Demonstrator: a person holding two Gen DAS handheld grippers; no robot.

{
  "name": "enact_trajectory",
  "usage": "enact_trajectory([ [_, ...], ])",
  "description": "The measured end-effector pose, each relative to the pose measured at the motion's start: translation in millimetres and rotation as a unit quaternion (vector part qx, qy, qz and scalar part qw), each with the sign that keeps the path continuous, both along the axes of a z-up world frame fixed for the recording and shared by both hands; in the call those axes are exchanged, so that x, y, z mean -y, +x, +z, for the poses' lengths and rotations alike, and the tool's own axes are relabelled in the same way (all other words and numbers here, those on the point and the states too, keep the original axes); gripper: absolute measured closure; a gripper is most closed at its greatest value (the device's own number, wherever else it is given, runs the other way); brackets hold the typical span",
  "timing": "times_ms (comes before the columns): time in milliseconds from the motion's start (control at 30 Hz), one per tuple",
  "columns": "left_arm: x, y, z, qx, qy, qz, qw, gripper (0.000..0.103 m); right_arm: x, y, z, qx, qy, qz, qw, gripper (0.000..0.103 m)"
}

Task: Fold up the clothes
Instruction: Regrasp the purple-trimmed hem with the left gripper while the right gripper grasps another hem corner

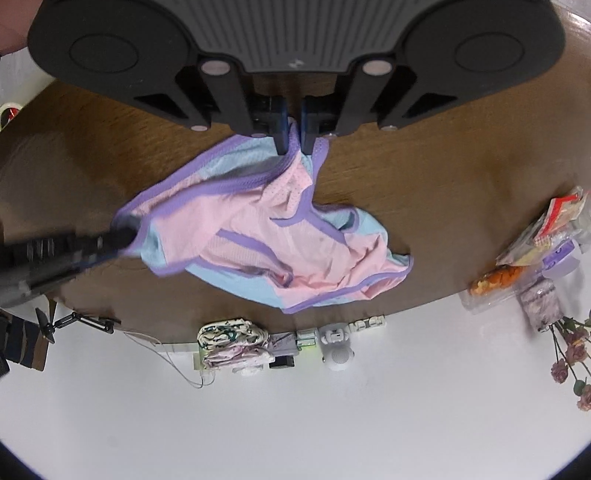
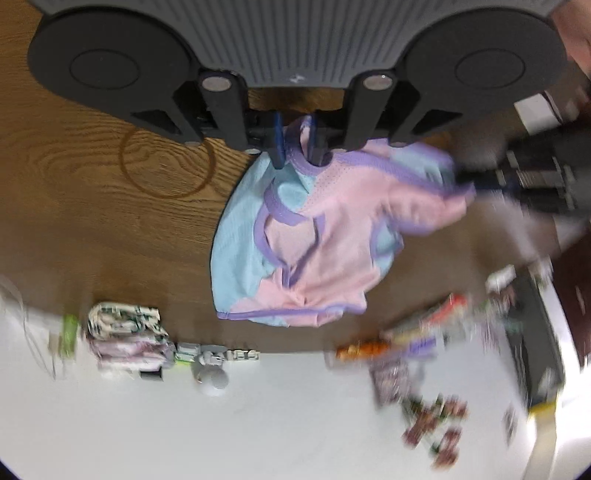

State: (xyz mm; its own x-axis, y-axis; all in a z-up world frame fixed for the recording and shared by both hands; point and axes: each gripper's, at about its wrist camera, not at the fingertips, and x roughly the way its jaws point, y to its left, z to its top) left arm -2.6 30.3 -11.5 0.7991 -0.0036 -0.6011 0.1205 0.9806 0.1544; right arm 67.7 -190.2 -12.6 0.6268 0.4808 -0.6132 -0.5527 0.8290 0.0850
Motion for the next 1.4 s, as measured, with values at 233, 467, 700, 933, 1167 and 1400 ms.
enact_trajectory([
  [233, -2.2, 5.1, 4.4, 0.009, -0.013, -0.006, 0.9999, 0.098, -40.2, -32.8, -6.9, 0.131, -0.173, 0.059, 0.974, 0.059],
  [467, -8.7, 13.5, 7.5, 0.014, -0.022, -0.003, 0.9996, 0.097, -64.7, -47.3, -15.9, 0.194, -0.295, 0.128, 0.927, 0.065],
  [700, -13.3, 16.3, 5.1, 0.009, -0.029, -0.003, 0.9995, 0.097, -62.2, -52.2, -19.2, 0.191, -0.339, 0.161, 0.907, 0.064],
  [933, -11.8, 17.7, 5.4, 0.009, -0.031, -0.006, 0.9994, 0.097, -68.0, -43.9, -22.9, 0.197, -0.365, 0.172, 0.894, 0.068],
  [1167, -10.0, 11.1, -0.1, -0.002, -0.028, 0.002, 0.9996, 0.083, -69.2, -27.6, -10.1, 0.179, -0.307, 0.13, 0.926, 0.098],
  [1400, -5.1, -1.4, -8.3, -0.015, -0.018, 0.006, 0.9997, 0.072, -1.9, 9.6, 29.1, 0.036, 0.014, -0.024, 0.999, 0.098],
])
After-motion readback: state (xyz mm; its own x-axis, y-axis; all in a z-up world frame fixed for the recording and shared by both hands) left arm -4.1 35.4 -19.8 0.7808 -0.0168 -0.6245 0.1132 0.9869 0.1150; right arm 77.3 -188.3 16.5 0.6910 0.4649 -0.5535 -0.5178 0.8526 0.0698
